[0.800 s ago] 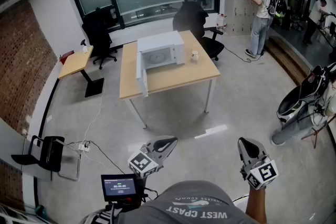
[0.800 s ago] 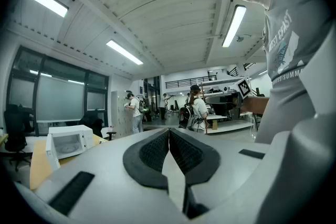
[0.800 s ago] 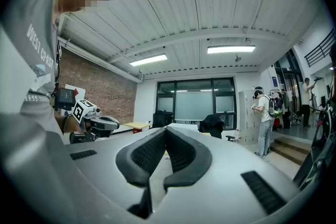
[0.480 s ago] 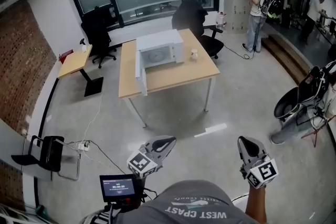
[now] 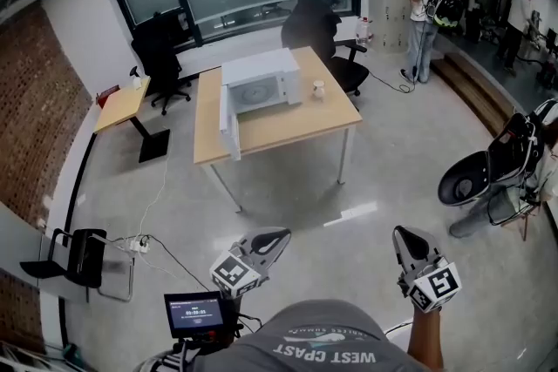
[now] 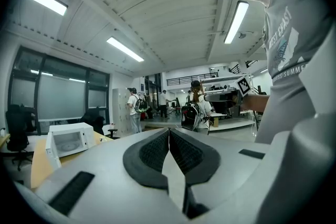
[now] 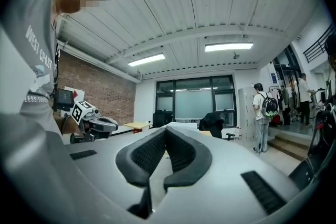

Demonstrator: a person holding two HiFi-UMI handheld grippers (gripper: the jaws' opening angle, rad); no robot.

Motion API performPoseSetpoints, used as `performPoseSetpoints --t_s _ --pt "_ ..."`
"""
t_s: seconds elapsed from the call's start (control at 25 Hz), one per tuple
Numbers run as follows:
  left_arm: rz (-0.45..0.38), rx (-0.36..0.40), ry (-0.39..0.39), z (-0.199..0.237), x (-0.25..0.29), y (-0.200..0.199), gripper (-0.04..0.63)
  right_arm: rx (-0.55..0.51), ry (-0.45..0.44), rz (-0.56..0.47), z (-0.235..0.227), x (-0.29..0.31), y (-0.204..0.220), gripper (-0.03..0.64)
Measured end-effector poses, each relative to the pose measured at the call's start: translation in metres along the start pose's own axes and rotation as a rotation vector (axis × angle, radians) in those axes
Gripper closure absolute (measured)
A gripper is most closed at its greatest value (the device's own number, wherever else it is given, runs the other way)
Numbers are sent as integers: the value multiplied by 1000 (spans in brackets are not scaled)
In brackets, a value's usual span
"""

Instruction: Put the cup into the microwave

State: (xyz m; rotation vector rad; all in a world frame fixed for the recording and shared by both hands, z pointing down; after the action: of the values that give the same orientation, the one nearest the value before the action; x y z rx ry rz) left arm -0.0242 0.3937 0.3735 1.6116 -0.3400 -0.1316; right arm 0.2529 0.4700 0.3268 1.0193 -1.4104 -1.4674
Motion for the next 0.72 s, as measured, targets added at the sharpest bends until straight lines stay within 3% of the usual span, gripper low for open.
performPoseSetpoints --t_s 0.24,0.44,0.72 --pt "6 -13 -11 -6 16 1 574 20 -13 3 -17 -4 6 598" --pt "11 -17 -18 -16 35 -1 574 110 -12 -54 -42 -16 3 598" --pt "34 -1 -39 -14 63 -3 574 96 6 -23 -80 -18 19 598"
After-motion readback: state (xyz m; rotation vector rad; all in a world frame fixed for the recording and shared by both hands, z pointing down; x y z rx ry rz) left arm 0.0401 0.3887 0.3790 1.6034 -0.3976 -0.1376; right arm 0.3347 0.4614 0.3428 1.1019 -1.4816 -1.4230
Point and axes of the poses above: the fingertips, and each gripper's own axes: x forward along the fingers, z to its left, y out of its underside, the point moved 4 cm from there along -x, backward along the fingers, and after that the axes turned 7 degrees about y, right-handed, at the moved point
